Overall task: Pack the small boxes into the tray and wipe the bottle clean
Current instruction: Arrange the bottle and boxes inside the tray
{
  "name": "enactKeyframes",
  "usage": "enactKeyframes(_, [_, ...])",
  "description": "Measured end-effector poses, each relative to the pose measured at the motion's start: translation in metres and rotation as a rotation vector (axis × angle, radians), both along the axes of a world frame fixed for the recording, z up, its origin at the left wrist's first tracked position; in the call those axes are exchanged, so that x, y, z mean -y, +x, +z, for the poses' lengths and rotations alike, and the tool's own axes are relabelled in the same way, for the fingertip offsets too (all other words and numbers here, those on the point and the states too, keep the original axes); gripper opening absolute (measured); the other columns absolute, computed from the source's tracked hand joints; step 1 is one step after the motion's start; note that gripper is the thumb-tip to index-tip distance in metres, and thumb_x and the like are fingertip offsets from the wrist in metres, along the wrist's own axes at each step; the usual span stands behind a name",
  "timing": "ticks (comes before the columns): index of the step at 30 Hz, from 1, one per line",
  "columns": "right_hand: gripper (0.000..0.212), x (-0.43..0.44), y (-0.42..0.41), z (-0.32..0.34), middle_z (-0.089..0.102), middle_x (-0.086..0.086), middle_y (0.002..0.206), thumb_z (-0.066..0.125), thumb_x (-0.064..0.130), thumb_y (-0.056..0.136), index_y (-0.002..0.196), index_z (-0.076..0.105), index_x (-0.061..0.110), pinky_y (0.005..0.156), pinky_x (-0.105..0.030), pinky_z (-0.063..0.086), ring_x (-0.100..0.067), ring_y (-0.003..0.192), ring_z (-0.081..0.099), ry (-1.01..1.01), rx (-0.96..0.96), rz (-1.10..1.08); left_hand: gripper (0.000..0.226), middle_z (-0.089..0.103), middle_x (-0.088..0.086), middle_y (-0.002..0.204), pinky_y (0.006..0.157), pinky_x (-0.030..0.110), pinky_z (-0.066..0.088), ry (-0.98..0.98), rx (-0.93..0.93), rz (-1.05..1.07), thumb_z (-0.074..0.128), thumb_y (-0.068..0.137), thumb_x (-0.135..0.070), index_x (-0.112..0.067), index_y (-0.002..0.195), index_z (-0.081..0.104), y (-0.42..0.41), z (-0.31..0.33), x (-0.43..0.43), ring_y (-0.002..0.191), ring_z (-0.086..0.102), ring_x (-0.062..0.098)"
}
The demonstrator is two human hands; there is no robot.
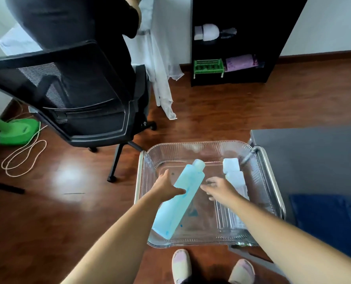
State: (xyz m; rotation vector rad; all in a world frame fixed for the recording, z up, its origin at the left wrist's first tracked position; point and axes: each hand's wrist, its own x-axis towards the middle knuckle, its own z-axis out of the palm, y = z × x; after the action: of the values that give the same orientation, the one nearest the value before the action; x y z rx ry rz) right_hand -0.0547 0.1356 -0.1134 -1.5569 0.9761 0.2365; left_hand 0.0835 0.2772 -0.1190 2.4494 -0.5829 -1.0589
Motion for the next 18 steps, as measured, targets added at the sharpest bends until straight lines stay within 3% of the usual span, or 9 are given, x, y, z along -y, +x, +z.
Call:
enactKeyframes(3, [0.049,-0.006,0.008,-0.020,0.054,-0.013,0.129,0.063,0.028,0.090,0.130,0.047,0.005,0.089,-0.036,0.052,-0.026,0.111,0.056,0.230,-0.041,-0.167,0.071,0.053,0.011,0.134,0.091,0.039,0.053,-0.046,-0.189,-0.007,0.079,0.076,-0.031,-0.007,0.134,0.045,0.013,-0.009,0.009,0.114,0.058,0.029])
enactKeyframes(6, [0.030,-0.007,0.018,-0.032,0.054,-0.013,0.131,0.059,0.021,0.093,0.117,0.053,0.005,0.094,-0.040,0.049,-0.024,0.113,0.052,0.342,0.008,-0.292,0.052,0.060,0.012,0.126,0.095,0.044,0.052,-0.068,-0.245,-0.054,0.076,0.079,-0.019,-0.008,0.125,0.057,0.019,-0.018,0.018,0.111,0.060,0.029])
enactKeyframes(11, [0.037,-0.004,0.031,-0.040,0.058,-0.012,0.130,0.061,0.013,0.091,0.125,0.050,0.001,0.097,-0.042,0.041,-0.022,0.115,0.054,0.398,0.034,-0.381,0.064,0.052,0.000,0.116,0.085,0.030,0.052,-0.075,-0.345,0.048,0.082,0.073,-0.022,-0.020,0.129,0.049,0.023,-0.020,0.022,0.106,0.055,0.020])
enactKeyframes(15, [0.038,0.001,0.036,-0.034,0.060,-0.005,0.127,0.065,0.013,0.089,0.124,0.050,0.006,0.101,-0.050,0.037,-0.018,0.112,0.053,0.433,0.049,-0.407,0.065,0.056,0.002,0.119,0.083,0.036,0.058,-0.177,-0.416,0.206,0.083,0.072,-0.015,-0.023,0.125,0.046,0.017,-0.007,0.018,0.106,0.062,0.022])
enactKeyframes(18, [0.029,0.011,0.039,-0.016,0.063,-0.005,0.124,0.067,0.014,0.087,0.114,0.056,0.014,0.106,-0.056,0.037,-0.022,0.119,0.055,0.378,0.083,-0.300,0.063,0.062,0.001,0.114,0.075,0.035,0.060,-0.285,-0.392,0.318,0.084,0.071,-0.015,-0.026,0.120,0.046,0.005,0.007,0.014,0.098,0.065,0.018])
